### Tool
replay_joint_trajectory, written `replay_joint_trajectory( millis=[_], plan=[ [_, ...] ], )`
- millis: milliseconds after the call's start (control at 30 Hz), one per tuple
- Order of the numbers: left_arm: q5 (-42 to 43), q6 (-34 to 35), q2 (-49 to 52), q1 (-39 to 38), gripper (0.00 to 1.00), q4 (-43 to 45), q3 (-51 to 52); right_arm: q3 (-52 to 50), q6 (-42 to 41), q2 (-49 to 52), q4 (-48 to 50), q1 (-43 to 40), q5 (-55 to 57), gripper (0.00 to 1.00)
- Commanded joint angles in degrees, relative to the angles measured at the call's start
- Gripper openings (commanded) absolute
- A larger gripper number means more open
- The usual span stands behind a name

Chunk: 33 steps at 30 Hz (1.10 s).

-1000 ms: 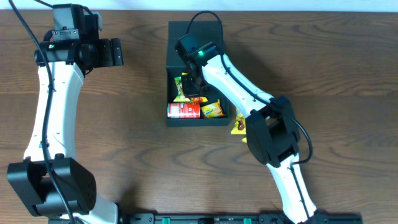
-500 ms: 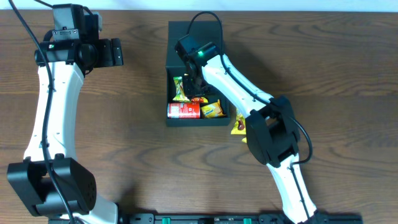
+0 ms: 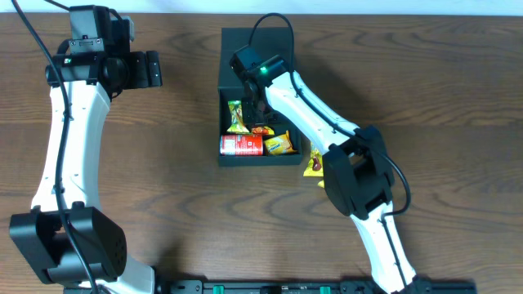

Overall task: Pack container
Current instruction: 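Press the Julie's wrapper down among the packed items with right gripper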

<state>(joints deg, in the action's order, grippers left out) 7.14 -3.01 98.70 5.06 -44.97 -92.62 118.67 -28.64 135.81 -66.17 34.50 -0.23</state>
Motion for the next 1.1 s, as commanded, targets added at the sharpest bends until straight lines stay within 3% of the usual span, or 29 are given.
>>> replay_joint_trajectory(
  millis=[0, 133, 233, 667, 1067],
  plan=[
    [-0.02, -0.2, 0.59, 0.17, 0.95, -0.26, -0.44, 3.98, 3.04, -0.96, -0.72, -0.96, -2.99, 0.2],
    [-0.04, -0.22, 0.59, 0.17, 0.95, -0.24, -0.44, 6.47, 5.4, -3.54, -0.87, -3.41, -3.04, 0.15],
    [-0.04, -0.22, 0.59, 0.17, 0.95, -0.22, -0.44, 6.47, 7.15, -4.46, -1.25, -5.84, -2.99, 0.02],
    [-0.02, -0.15, 0.59, 0.17, 0.95, -0.24, -0.44, -8.04, 8.57, -4.22, 2.67, -5.33, -3.17, 0.02],
    [-0.02, -0.17, 0.59, 0.17, 0.95, -0.24, -0.44, -8.63, 8.55, -4.22, 6.82, -1.62, -11.02, 0.02]
  ],
)
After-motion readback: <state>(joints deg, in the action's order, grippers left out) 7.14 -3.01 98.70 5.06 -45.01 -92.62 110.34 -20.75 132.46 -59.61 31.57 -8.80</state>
